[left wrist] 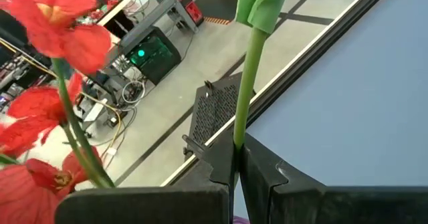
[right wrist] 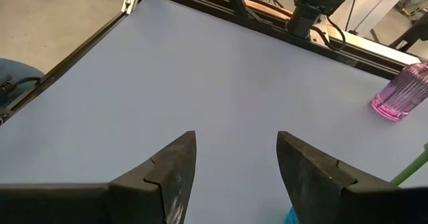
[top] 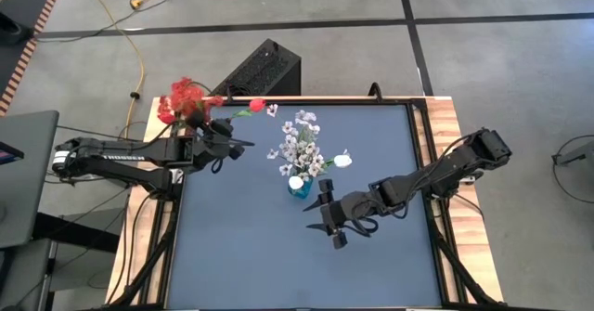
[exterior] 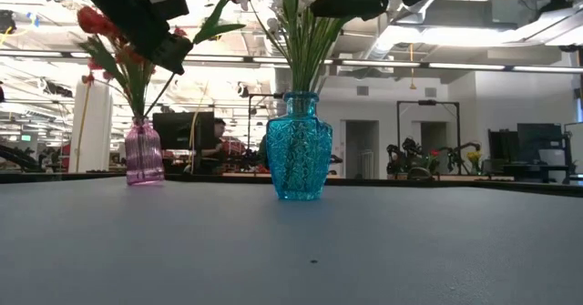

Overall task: Sort flowers into vase by color
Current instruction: Put the red flower into the purple vase

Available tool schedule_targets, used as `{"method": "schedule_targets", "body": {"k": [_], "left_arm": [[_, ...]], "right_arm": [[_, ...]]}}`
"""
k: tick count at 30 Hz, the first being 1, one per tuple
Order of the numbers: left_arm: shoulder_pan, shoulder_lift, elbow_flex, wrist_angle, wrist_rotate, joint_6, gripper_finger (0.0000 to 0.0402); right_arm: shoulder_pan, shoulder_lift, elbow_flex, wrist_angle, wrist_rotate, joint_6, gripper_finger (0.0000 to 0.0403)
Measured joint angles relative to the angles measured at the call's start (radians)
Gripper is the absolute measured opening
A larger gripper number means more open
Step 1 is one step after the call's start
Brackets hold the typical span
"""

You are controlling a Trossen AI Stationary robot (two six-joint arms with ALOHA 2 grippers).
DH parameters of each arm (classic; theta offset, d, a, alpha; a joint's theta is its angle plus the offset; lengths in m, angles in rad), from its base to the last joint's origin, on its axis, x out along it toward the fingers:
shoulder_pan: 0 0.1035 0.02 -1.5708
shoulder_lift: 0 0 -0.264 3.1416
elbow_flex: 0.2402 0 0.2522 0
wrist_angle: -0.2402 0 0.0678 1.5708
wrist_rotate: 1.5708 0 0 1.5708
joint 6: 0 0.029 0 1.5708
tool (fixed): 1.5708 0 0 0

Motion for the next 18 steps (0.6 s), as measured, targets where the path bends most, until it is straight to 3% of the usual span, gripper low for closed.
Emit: {"method": "schedule_targets", "body": {"k": [18], "left_arm": [[0.0,0.0,0.0,0.093,0.015,0.041,0.0]], "right_arm": [[-0.008,0.0,0.0,-0.001,0.001,0.0,0.0232]]}}
